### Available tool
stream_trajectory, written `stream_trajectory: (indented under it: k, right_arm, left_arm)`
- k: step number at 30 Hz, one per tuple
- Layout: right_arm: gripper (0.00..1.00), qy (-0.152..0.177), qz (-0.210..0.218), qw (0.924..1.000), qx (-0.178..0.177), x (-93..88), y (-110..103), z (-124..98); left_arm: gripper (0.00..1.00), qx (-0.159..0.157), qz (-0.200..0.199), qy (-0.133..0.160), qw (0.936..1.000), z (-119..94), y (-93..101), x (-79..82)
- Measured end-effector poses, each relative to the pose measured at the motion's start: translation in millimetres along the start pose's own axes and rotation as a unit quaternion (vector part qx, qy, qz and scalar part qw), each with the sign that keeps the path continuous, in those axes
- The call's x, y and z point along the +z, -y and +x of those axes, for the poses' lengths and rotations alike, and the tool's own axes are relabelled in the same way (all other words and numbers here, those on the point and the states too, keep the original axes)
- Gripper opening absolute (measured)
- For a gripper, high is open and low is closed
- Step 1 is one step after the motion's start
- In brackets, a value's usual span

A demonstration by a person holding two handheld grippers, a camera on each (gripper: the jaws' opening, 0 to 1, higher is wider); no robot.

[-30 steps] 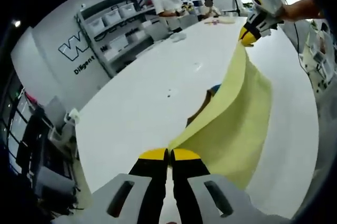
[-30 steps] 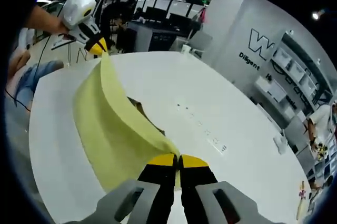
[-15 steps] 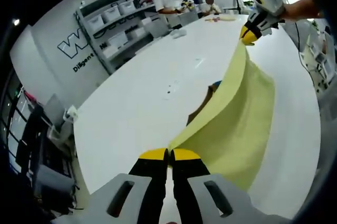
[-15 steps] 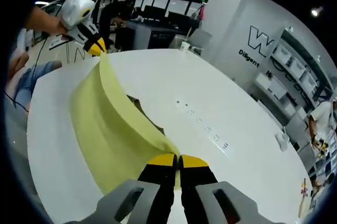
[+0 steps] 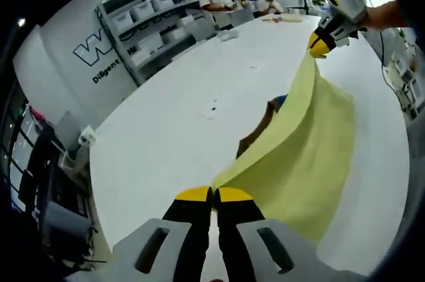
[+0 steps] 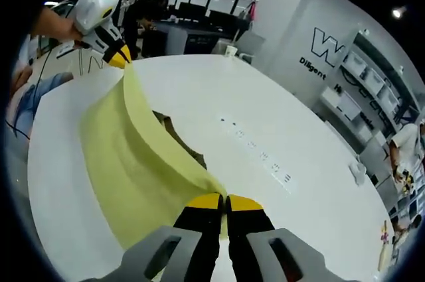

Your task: Fold the garment on the visible template until the final outline fits inside the template.

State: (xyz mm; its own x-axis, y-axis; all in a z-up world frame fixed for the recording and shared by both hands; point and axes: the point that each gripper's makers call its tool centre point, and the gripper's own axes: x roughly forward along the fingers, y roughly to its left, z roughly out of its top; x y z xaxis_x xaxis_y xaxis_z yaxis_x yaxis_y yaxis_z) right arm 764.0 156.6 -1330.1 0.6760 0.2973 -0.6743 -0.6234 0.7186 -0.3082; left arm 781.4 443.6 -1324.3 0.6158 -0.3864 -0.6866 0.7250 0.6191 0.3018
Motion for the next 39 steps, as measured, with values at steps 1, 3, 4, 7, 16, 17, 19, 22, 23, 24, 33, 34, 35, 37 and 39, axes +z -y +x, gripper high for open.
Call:
stream_trajectory:
  k: [1,3,4,7,16,17,19,22,23,24,33,34,35,37,39]
  right_arm:
    - [0.0,-0.002,0.002,1.0,0.0,-1.3,0.5,1.7]
    - [0.0,-0.001,0.006,1.0,0.0,-2.0,0.4,3.0]
    - [0.0,-0.001,0.006,1.0,-0.001,-2.2,0.7,3.9]
    - [0.0,-0.002,0.009,1.0,-0.001,-4.4,0.6,6.7]
    - [0.0,-0.011,0.003,0.9999,0.0,-13.2,-1.8,19.0]
    - [0.0,-0.013,0.004,0.9999,0.0,-14.9,-2.0,20.9]
    - [0.0,-0.016,0.011,0.9998,-0.001,-16.7,-1.7,23.4]
    - [0.0,-0.02,0.007,0.9998,0.0,-19.7,-3.2,26.4]
    - [0.0,-0.022,0.003,0.9998,-0.001,-21.2,-2.8,27.6]
    - [0.0,-0.023,0.003,0.9997,-0.002,-22.1,-1.4,29.4]
    - [0.0,-0.031,0.019,0.9993,-0.004,-30.7,1.7,48.0]
    - [0.0,-0.031,0.02,0.9993,-0.004,-30.7,1.6,48.5]
    - [0.0,-0.03,0.02,0.9993,-0.004,-30.2,1.4,49.6]
    - [0.0,-0.03,0.021,0.9993,-0.008,-31.0,2.7,51.7]
    - [0.0,-0.032,0.024,0.9992,-0.007,-34.3,2.3,54.0]
  left_arm:
    - [0.01,0.0,0.0,-0.001,1.0,1.0,0.0,-0.6]
    - [0.01,0.001,0.001,-0.002,1.0,2.5,-0.7,-1.5]
    - [0.01,0.001,0.0,-0.003,1.0,3.3,-0.8,-1.9]
    - [0.01,0.002,-0.001,-0.006,1.0,6.4,-1.5,-4.3]
    - [0.01,0.009,-0.001,-0.025,0.9996,22.4,-0.9,-14.0]
    - [0.01,0.009,-0.003,-0.026,0.9996,24.0,0.0,-14.5]
    - [0.01,0.01,-0.003,-0.027,0.9996,25.4,1.4,-14.8]
    - [0.01,0.012,-0.003,-0.028,0.9995,27.3,0.5,-15.3]
    - [0.01,0.013,-0.005,-0.028,0.9995,28.0,-0.6,-15.1]
    - [0.01,0.014,-0.005,-0.028,0.9995,28.4,-0.9,-15.1]
    - [0.01,0.015,-0.01,-0.037,0.9992,43.0,-0.8,-22.0]
    - [0.01,0.016,-0.01,-0.038,0.9991,44.4,-1.2,-22.5]
    - [0.01,0.018,-0.013,-0.039,0.999,46.1,-1.9,-22.8]
    - [0.01,0.019,-0.015,-0.037,0.999,49.9,-2.8,-22.4]
    - [0.01,0.021,-0.024,-0.038,0.9988,55.4,-4.8,-24.2]
